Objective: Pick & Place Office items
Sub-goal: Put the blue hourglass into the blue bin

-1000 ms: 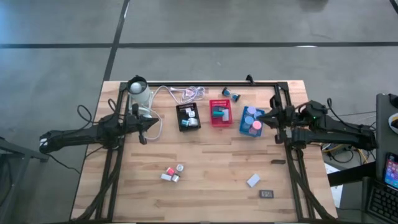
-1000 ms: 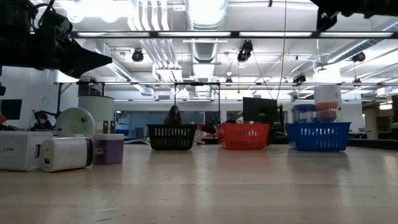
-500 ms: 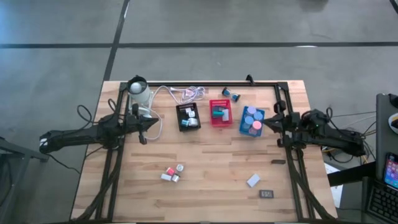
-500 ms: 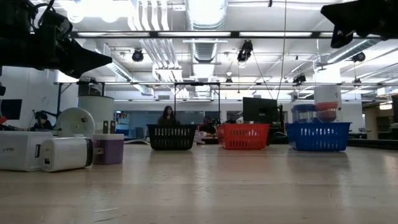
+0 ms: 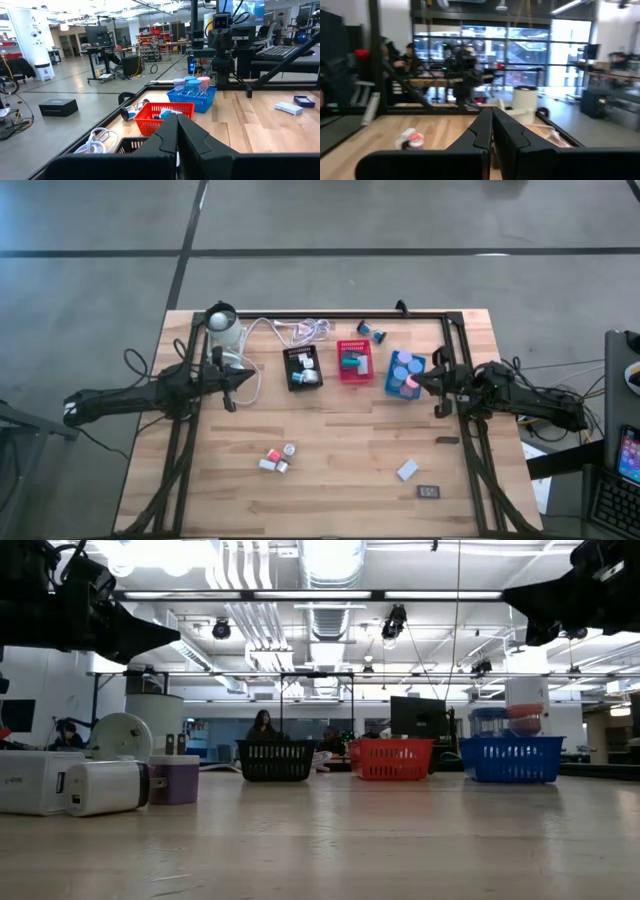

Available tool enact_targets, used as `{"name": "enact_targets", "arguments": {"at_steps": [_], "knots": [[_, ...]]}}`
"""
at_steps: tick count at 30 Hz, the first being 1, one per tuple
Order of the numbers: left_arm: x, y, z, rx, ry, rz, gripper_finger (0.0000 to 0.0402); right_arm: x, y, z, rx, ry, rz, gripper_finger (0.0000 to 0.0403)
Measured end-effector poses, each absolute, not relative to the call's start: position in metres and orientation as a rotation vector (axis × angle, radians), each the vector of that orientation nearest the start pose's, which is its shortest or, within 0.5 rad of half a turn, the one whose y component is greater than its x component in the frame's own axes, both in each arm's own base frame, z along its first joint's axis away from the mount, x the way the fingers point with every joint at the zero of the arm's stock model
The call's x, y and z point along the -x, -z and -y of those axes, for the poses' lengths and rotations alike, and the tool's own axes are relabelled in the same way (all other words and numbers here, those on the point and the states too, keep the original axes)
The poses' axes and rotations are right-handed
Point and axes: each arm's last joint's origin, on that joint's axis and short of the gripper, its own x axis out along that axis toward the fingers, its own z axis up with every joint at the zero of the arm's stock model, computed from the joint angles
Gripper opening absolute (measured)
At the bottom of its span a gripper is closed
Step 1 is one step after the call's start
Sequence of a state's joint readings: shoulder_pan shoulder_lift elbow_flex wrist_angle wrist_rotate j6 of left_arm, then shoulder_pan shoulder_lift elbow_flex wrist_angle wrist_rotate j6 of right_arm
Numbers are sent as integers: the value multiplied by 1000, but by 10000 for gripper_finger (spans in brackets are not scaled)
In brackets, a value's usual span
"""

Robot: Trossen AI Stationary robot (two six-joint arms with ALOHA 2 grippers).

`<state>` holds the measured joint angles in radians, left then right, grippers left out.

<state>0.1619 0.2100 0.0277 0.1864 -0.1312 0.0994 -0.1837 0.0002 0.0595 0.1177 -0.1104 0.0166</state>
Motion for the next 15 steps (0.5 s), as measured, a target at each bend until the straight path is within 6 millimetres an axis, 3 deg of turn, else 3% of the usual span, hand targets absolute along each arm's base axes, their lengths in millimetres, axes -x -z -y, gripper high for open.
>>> {"name": "enact_targets", "arguments": {"at_steps": [15], "knots": [[-108, -176, -21, -122, -281, 10, 5, -95, -180, 16, 17, 117, 147, 8]]}}
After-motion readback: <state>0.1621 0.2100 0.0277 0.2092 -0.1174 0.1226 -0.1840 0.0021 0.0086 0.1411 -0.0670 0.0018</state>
